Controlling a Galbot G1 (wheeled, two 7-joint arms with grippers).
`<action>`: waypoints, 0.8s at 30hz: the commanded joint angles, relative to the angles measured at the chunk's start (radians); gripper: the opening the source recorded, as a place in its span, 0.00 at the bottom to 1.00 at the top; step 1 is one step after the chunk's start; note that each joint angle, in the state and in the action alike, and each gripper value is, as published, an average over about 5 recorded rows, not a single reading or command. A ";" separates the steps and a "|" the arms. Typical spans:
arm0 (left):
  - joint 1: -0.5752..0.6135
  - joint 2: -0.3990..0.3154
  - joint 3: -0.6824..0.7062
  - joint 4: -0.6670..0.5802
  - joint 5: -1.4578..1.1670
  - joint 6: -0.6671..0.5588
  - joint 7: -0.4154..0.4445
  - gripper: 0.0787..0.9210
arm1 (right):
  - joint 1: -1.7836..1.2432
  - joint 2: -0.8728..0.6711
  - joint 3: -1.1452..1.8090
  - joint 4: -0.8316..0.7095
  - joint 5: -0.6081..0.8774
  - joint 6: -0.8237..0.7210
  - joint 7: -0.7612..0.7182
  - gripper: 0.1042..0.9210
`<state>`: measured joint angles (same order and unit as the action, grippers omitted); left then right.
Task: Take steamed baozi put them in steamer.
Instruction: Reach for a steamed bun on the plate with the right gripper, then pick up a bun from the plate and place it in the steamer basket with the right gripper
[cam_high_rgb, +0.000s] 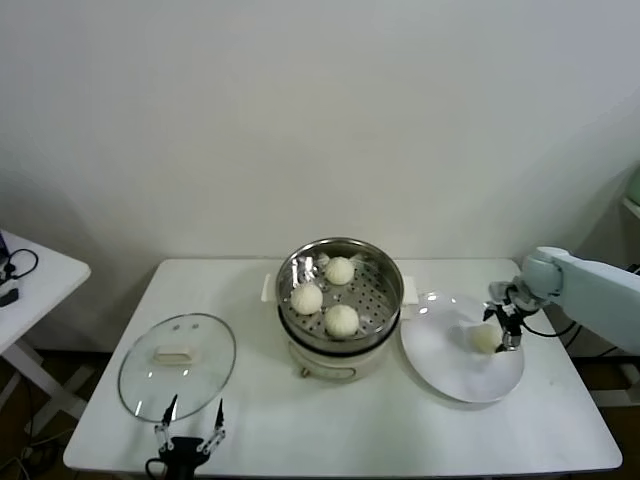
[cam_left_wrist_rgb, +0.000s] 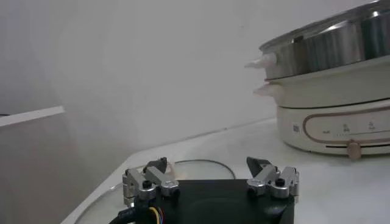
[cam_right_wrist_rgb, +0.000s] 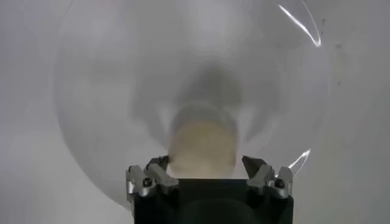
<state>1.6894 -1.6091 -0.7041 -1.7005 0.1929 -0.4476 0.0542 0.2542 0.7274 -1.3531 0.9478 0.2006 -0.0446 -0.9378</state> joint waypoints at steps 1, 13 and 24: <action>0.000 -0.007 0.002 -0.003 0.002 0.001 0.000 0.88 | -0.037 0.013 0.045 -0.003 -0.015 -0.006 -0.002 0.78; 0.009 -0.003 -0.001 -0.021 -0.001 0.000 0.000 0.88 | 0.493 -0.056 -0.371 0.262 0.261 -0.027 -0.056 0.57; 0.015 0.003 0.003 -0.031 -0.008 -0.003 0.001 0.88 | 0.954 0.074 -0.516 0.503 0.596 -0.085 -0.110 0.58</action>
<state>1.7051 -1.6092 -0.7025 -1.7300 0.1896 -0.4494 0.0542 0.7756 0.7236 -1.7010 1.2264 0.4969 -0.0834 -1.0109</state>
